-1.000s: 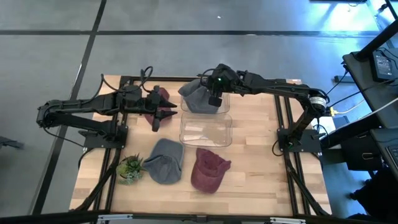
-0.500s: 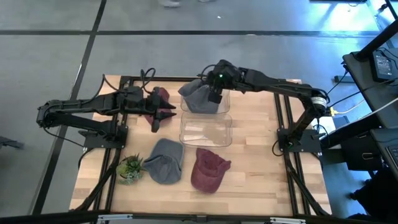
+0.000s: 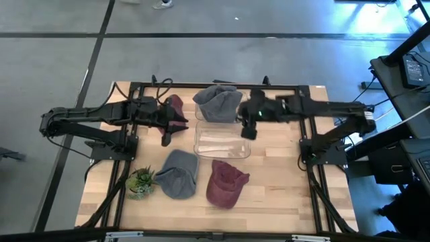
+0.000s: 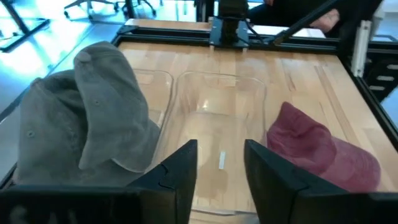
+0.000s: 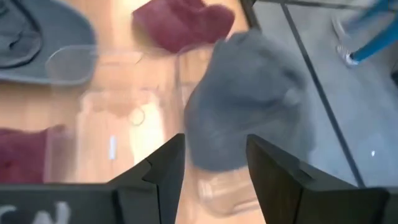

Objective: Pick & Place hat
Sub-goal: Put the gray cap into the top transparent bin

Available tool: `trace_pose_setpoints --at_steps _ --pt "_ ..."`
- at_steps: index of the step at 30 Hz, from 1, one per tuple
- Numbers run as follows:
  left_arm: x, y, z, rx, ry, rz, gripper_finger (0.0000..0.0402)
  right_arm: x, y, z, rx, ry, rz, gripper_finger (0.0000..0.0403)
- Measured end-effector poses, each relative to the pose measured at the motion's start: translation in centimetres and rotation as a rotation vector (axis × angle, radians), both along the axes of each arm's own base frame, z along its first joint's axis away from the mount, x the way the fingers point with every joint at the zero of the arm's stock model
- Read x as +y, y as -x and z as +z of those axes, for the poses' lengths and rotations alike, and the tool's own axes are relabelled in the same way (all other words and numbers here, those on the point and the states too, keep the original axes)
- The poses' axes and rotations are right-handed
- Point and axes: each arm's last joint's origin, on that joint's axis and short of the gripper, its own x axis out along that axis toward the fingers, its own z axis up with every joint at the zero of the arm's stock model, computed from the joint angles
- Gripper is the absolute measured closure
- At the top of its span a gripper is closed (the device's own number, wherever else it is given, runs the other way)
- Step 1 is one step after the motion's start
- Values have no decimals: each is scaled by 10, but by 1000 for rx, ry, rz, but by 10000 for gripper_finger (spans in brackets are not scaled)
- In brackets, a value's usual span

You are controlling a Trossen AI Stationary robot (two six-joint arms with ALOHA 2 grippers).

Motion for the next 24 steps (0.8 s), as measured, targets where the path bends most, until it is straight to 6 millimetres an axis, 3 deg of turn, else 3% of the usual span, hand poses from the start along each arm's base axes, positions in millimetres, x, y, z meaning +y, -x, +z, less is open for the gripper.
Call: trace_pose_setpoints --at_steps 8,12,17,24 --pt "-5 -2 -1 9 -13 -32 276 48 37 -32 -17 -149 -27 233" --pt "-6 -3 -2 14 -26 -46 275 64 54 -47 -44 -106 -97 233" --pt "-6 -5 -5 30 -3 -36 274 74 64 -72 -35 -43 -167 233" --pt "-5 -11 -14 95 11 -33 245 76 65 -85 -20 -9 -177 233"
